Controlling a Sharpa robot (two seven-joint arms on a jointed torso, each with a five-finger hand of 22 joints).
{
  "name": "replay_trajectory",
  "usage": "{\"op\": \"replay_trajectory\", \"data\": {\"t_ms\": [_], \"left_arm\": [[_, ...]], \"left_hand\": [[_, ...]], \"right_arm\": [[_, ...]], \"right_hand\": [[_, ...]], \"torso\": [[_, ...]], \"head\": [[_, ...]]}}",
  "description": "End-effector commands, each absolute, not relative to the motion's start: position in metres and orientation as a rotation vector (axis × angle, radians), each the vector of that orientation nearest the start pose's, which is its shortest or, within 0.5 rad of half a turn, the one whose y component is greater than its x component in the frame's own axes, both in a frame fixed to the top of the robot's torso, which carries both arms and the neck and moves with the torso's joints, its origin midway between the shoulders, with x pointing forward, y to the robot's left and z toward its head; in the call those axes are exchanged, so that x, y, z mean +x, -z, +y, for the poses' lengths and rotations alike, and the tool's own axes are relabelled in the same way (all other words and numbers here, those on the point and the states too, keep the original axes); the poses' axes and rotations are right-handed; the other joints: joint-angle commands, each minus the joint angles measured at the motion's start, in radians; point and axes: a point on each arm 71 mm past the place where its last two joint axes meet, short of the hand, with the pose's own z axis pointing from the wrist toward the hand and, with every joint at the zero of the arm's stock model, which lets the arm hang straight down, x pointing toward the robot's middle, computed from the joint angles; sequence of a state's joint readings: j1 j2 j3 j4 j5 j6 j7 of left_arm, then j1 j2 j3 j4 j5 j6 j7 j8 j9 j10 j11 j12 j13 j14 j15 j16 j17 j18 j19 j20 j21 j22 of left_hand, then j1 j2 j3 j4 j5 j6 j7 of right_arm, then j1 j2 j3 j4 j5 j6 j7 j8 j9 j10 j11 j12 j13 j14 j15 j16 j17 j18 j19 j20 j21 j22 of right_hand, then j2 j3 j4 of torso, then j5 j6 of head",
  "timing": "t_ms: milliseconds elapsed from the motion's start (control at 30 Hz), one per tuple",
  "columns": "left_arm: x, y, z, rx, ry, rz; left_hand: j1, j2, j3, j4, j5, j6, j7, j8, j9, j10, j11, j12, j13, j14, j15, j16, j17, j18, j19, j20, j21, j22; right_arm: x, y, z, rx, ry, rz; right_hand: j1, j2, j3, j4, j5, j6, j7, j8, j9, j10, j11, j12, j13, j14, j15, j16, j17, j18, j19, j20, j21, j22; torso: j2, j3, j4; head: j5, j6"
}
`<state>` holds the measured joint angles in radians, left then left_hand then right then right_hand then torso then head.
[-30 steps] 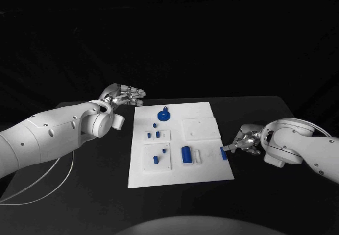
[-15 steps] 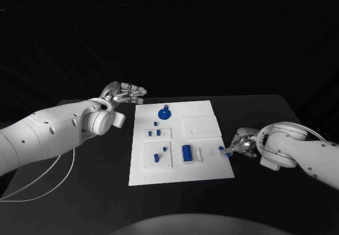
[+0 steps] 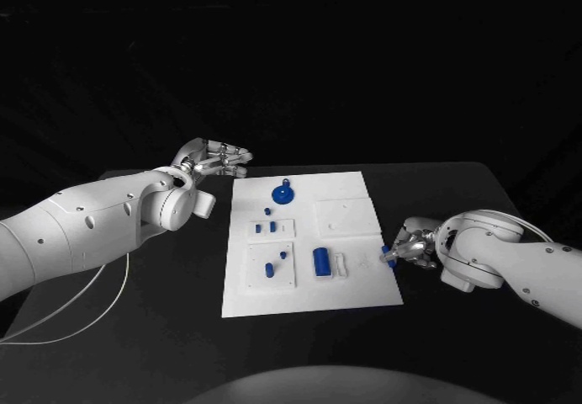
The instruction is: Assemble the parts on the task board
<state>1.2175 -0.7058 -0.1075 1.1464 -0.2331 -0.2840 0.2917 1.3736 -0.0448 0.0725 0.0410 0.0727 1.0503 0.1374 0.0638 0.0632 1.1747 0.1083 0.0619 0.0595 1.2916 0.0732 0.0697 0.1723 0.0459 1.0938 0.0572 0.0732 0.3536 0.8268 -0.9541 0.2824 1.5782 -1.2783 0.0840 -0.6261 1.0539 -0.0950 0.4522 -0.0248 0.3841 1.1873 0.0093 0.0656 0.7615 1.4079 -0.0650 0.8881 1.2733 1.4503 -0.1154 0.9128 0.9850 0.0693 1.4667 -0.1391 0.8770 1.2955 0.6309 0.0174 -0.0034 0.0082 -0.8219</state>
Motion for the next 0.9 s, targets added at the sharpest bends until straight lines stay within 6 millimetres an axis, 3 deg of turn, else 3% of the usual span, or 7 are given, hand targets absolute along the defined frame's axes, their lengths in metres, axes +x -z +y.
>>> {"op": "replay_trajectory", "data": {"t_ms": [33,400,533,633,900], "left_arm": [[0.546,0.216,0.253,-0.948,1.207,1.530],[0.546,0.216,0.254,-0.951,1.204,1.532],[0.546,0.216,0.253,-0.951,1.204,1.533],[0.546,0.216,0.253,-0.952,1.203,1.534],[0.546,0.216,0.252,-0.952,1.204,1.538]], "left_hand": [[-0.007,0.001,-0.006,-0.001,-0.005,-0.007,-0.001,-0.001,0.000,-0.007,0.001,-0.001,0.001,-0.008,0.002,-0.002,0.001,-0.009,0.007,0.001,0.004,-0.001],[-0.006,0.002,-0.006,-0.001,-0.005,-0.008,-0.001,-0.001,0.000,-0.007,0.002,-0.001,0.001,-0.008,0.002,-0.002,0.001,-0.009,0.007,0.001,0.004,-0.002],[-0.006,0.002,-0.006,-0.001,-0.005,-0.008,-0.001,-0.001,0.000,-0.007,0.002,-0.001,0.001,-0.008,0.002,-0.002,0.001,-0.009,0.007,0.001,0.004,-0.002],[-0.006,0.002,-0.006,-0.001,-0.005,-0.008,-0.001,-0.001,0.000,-0.007,0.002,-0.001,0.001,-0.008,0.002,-0.002,0.001,-0.009,0.007,0.001,0.004,-0.002],[-0.005,0.004,-0.009,-0.001,-0.006,-0.011,0.000,-0.001,0.000,-0.007,0.002,-0.001,0.001,-0.009,0.002,-0.002,0.001,-0.009,0.008,0.001,0.004,-0.006]], "right_arm": [[0.435,0.275,-0.272,0.398,-0.258,2.267],[0.436,0.272,-0.275,0.424,-0.299,2.254],[0.439,0.265,-0.278,0.432,-0.316,2.245],[0.442,0.258,-0.277,0.430,-0.331,2.233],[0.442,0.235,-0.252,0.361,-0.401,2.219]], "right_hand": [[-0.028,0.008,0.174,-0.167,0.009,0.000,0.005,0.000,0.043,0.010,-0.004,-0.003,-0.001,0.003,-0.002,-0.003,-0.003,0.000,0.059,0.001,0.003,0.002],[-0.030,0.008,0.185,-0.178,0.024,0.006,0.005,0.000,0.060,0.010,-0.004,-0.006,-0.003,0.002,-0.003,-0.004,-0.005,-0.001,0.059,0.000,0.002,0.002],[-0.030,0.008,0.183,-0.180,0.022,0.007,0.005,0.000,0.062,0.010,-0.004,-0.006,-0.004,0.002,-0.003,-0.005,-0.006,-0.001,0.058,0.000,0.001,0.001],[-0.029,0.008,0.183,-0.180,0.021,0.007,0.005,0.000,0.062,0.010,-0.004,-0.007,-0.004,0.002,-0.003,-0.004,-0.006,-0.001,0.059,0.000,0.001,0.002],[-0.022,0.012,0.183,-0.183,0.005,0.006,0.006,0.000,0.061,0.009,-0.003,-0.010,-0.006,0.001,-0.003,-0.007,-0.009,0.000,0.058,0.000,-0.001,0.001]], "torso": [[0.000,-0.0002,-0.0002],[-0.001,0.0003,-0.0020],[0.000,0.0001,0.0007],[0.000,0.0001,-0.0007],[0.000,-0.0005,0.0002]], "head": [[0.000,0.000],[0.002,0.001],[0.001,0.003],[0.003,0.003],[0.009,0.001]]}}
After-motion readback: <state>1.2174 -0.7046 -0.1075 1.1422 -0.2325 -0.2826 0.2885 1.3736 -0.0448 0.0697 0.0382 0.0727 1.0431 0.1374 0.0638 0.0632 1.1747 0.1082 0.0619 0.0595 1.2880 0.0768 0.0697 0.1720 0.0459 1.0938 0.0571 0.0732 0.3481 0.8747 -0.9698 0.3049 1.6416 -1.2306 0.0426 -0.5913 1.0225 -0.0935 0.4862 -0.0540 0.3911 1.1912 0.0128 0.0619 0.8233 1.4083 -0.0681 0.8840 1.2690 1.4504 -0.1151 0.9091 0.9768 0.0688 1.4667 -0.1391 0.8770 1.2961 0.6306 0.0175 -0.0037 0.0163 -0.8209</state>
